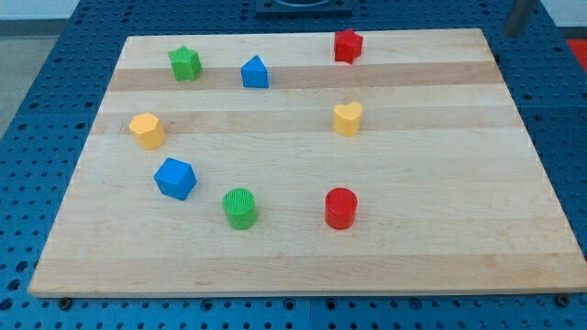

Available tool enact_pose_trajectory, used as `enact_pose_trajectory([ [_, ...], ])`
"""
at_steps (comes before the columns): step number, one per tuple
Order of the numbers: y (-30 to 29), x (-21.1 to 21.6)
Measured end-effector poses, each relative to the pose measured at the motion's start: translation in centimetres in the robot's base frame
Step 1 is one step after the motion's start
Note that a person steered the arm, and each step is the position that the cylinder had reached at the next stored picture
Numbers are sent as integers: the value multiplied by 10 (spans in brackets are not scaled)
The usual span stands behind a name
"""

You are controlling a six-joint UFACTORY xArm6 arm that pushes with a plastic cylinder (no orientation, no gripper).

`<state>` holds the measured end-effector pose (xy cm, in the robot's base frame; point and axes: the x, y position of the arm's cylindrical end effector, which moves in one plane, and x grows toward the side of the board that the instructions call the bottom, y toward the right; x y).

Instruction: Move your arm to the top right of the board

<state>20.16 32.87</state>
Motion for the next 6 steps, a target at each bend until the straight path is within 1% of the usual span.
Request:
enact_pose_trajectory([
  [2,-151,7],
  [3,-116,32],
  [4,-100,37],
  [5,-133,97],
  [6,-133,109],
])
